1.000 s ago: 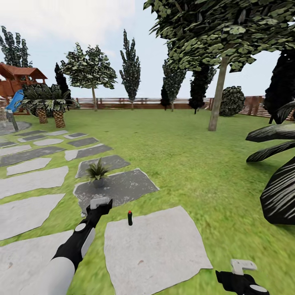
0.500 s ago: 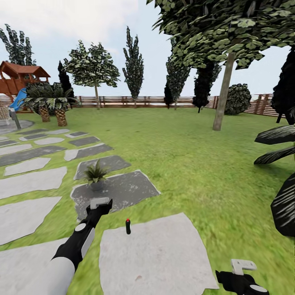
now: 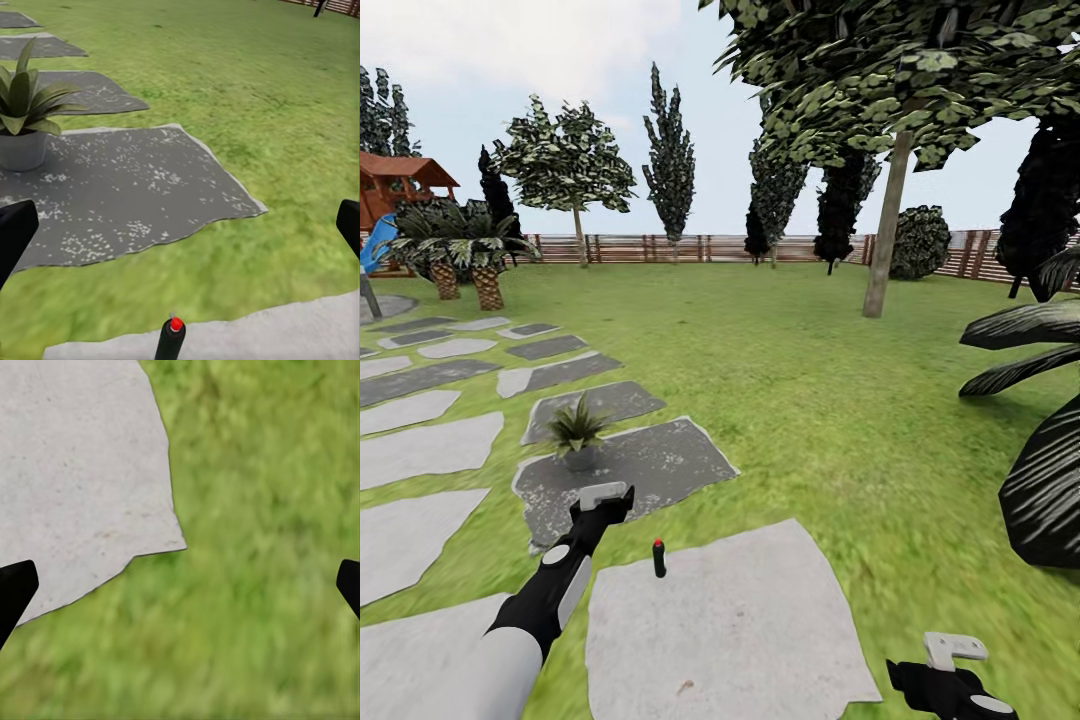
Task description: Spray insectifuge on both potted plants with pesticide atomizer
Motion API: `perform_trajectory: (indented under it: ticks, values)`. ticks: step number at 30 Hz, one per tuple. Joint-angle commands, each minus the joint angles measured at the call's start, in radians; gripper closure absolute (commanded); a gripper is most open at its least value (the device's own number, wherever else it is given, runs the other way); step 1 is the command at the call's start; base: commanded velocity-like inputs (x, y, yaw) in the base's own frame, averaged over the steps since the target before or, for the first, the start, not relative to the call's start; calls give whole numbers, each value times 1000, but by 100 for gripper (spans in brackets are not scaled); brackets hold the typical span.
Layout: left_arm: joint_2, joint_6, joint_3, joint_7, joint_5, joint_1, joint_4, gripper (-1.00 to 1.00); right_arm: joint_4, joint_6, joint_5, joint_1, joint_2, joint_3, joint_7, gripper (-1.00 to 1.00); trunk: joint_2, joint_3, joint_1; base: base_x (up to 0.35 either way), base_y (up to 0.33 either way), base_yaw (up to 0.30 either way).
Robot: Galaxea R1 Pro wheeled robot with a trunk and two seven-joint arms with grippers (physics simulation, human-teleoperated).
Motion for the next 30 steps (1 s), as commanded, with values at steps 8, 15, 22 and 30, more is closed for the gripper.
perform_trajectory:
  ticks: [8, 15, 22, 30]
  values:
    - [-1, -2, 7, -9, 3, -1, 1, -100, -1, 6, 1, 0, 0, 1, 0, -100, 0, -1, 0, 148, -12, -2]
    - [-1, -2, 7, -9, 3, -1, 1, -100, -2, 5, 1, 0, 1, 1, 0, -100, 0, -3, 0, 209, -205, 0]
    - [-1, -2, 6, -9, 3, -1, 0, -100, -2, 5, 1, 0, 1, 0, 0, -100, 0, -3, 0, 36, -54, 0]
    - [-1, -20, 6, -9, 3, -1, -1, -100, -2, 5, 1, 0, 0, 0, 0, -100, 0, -3, 0, 2, -34, 0]
